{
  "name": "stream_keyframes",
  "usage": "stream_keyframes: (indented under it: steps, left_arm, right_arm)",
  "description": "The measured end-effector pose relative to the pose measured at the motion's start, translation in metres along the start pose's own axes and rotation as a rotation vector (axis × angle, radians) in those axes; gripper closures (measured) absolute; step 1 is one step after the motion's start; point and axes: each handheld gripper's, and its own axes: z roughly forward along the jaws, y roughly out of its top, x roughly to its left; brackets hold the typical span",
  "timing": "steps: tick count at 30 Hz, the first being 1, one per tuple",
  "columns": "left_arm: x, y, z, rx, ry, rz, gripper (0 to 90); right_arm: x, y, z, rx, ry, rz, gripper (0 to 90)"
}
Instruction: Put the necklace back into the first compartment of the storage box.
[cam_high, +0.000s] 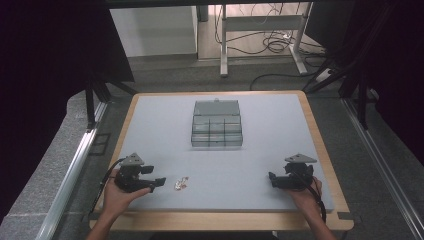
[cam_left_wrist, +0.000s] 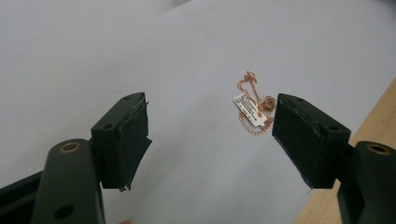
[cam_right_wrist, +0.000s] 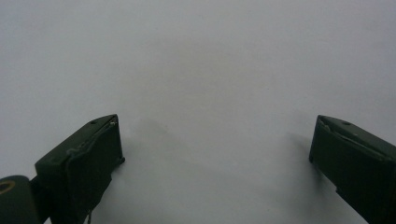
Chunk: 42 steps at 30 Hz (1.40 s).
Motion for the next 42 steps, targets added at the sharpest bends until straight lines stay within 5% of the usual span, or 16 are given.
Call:
stream_keyframes:
  steps: [12, 29, 42]
  left_arm:
    - [0.002, -0.005, -0.007, 0.001, 0.043, 0.007, 30.2]
    - [0.000, -0.006, -0.006, 0.013, 0.050, 0.021, 30.3]
    - [-0.009, 0.011, -0.021, -0.039, 0.036, 0.048, 30.3]
  right_arm:
    - [-0.001, 0.000, -0.001, -0.003, 0.022, -0.026, 6.1]
    - [0.000, -0.001, -0.002, -0.010, 0.025, -0.026, 7.2]
    - [0.001, -0.003, -0.003, -0.019, 0.021, -0.022, 7.6]
